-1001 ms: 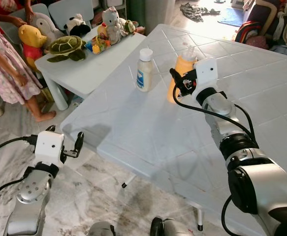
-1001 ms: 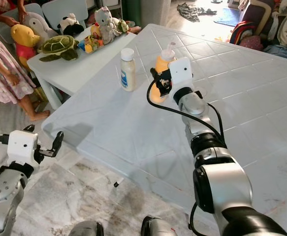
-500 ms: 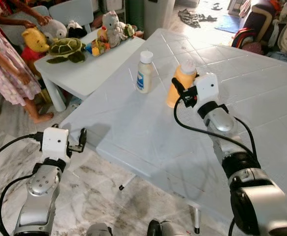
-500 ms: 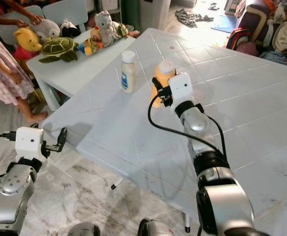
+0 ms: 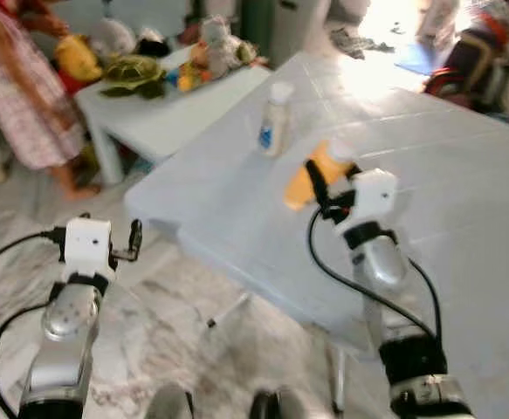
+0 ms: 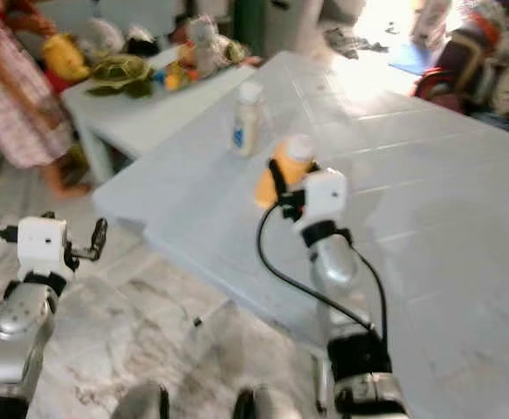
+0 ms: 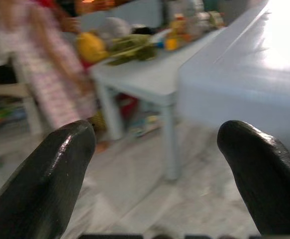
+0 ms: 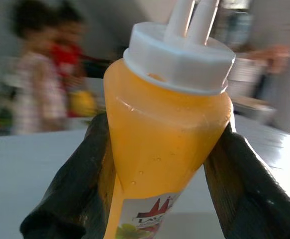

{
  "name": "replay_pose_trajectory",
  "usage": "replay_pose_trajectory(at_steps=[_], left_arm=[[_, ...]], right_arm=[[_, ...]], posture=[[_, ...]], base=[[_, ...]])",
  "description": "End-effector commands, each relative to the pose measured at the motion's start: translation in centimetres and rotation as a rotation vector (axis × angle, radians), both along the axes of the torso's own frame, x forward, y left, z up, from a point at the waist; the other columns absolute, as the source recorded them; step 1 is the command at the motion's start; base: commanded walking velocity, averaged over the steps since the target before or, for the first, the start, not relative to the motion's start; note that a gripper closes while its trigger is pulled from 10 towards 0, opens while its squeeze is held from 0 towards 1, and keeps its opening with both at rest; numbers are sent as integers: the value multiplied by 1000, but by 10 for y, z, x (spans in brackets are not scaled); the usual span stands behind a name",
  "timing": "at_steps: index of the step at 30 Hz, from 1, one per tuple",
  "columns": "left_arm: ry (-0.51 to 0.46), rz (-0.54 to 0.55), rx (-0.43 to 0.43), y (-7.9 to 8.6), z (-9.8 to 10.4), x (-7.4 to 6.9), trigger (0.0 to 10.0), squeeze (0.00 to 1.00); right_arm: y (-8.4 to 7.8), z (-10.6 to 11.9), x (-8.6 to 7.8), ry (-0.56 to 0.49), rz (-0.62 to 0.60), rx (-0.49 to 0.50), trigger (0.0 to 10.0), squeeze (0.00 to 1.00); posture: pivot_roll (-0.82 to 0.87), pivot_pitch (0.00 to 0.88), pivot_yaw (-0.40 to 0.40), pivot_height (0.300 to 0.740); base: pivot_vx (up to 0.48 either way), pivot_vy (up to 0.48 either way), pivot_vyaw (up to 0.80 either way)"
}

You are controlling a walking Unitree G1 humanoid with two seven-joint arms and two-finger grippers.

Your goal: Restocking fridge

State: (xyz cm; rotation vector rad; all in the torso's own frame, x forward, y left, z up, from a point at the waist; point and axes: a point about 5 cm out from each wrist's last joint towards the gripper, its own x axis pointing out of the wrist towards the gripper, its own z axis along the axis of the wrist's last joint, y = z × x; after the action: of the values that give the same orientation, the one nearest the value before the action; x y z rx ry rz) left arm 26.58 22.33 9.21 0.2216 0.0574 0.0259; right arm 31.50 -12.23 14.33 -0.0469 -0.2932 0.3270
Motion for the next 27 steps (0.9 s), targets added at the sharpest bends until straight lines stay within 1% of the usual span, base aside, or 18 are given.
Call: replay_pose_trajectory(at_steps=[1, 8, 12, 15, 19, 20, 22, 23, 24, 25, 26, 27], left_arm=[[5, -1, 3, -2, -3, 0, 10000, 0], [-6, -6, 0, -6, -4, 4, 10000, 0], [-16, -9, 2, -6, -2, 6, 10000, 0], [-33, -3, 5, -2, 0, 6, 10000, 0], [-30, -3, 9, 1, -1, 5, 10000, 0], [-12, -18, 30, 5, -7, -1, 10000, 0], [3, -29, 47, 6, -12, -6, 10000, 0], [28, -21, 56, 10, -19, -12, 10000, 0], [45, -24, 57, 12, -24, -18, 10000, 0], [45, -24, 57, 12, -24, -18, 10000, 0], [57, -34, 57, 12, -29, -26, 10000, 0], [58, -33, 55, 11, -30, -28, 10000, 0]], right_arm=[[-7, 5, -3, 6, -12, 2, 10000, 0], [-4, 14, -5, 1, 15, 14, 10000, 0], [-3, 15, -4, 2, 17, 17, 10000, 0], [-1, 14, -6, 16, 21, 20, 10000, 0], [0, 12, -8, 27, 23, 21, 10000, 0], [-1, 10, -11, 38, 22, 21, 10000, 0], [-2, 8, -12, 43, 21, 21, 10000, 0], [-3, 5, -15, 54, 21, 15, 10000, 0], [-5, 0, -18, 68, 18, 6, 10000, 0], [-5, 0, -18, 68, 18, 6, 10000, 0], [-8, -7, -23, 88, 11, -3, 10000, 0], [-9, -9, -25, 96, 10, -6, 10000, 0]], posture=[[84, 9, -63, 740], [85, 0, -66, 740], [88, 0, -66, 740], [91, 0, -63, 740], [89, 0, -58, 740], [89, 0, -59, 740], [88, 0, -58, 740], [86, 0, -57, 740], [85, 0, -55, 740], [85, 0, -55, 740], [87, 0, -56, 740], [87, 0, -56, 740]], base=[[-330, 0, 794], [-317, 0, 796], [0, 0, 797], [0, 0, 794], [0, 0, 798], [0, 0, 794], [0, 0, 794], [0, 0, 794], [0, 0, 794], [0, 0, 794], [0, 0, 794], [0, 0, 794]])
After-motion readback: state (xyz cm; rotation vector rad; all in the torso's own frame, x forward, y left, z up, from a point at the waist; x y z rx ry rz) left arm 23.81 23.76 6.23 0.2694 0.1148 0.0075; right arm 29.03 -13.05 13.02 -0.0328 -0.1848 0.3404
